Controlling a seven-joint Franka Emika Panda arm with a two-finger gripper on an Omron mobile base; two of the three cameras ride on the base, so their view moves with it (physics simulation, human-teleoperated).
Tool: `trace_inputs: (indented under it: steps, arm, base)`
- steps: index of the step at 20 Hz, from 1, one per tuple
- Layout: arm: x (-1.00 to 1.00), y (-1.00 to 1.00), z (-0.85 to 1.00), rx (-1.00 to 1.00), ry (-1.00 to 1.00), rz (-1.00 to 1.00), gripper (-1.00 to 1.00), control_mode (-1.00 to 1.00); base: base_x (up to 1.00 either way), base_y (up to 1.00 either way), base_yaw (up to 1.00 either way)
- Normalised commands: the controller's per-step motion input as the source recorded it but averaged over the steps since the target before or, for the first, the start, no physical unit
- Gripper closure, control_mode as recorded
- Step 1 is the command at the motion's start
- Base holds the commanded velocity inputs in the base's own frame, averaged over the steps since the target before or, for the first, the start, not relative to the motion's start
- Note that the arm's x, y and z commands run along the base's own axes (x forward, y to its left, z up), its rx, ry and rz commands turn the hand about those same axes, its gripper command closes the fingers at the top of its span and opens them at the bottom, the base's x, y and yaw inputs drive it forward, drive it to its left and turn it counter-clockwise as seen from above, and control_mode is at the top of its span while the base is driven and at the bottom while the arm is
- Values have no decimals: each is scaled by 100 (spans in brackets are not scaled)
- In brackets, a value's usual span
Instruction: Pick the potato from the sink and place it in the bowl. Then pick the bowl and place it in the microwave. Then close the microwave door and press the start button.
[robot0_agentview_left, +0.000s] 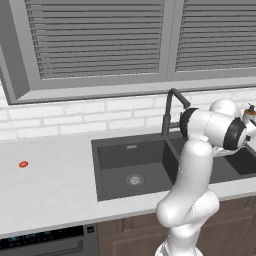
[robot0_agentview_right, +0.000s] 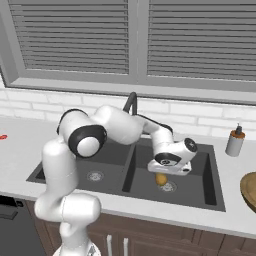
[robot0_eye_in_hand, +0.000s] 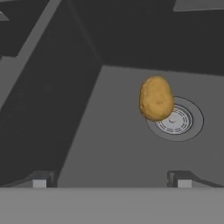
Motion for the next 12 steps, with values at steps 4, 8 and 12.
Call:
trace_inputs:
  steps: [4, 8, 12]
  arm:
    - [4, 6, -11, 0, 3, 0, -100, -100]
    - [1, 10, -12, 0, 4, 0, -100, -100]
    - [9, 33, -23, 0, 4, -1, -100, -100]
  base:
    - [0, 0, 0]
    - [0, 0, 0]
    - [0, 0, 0]
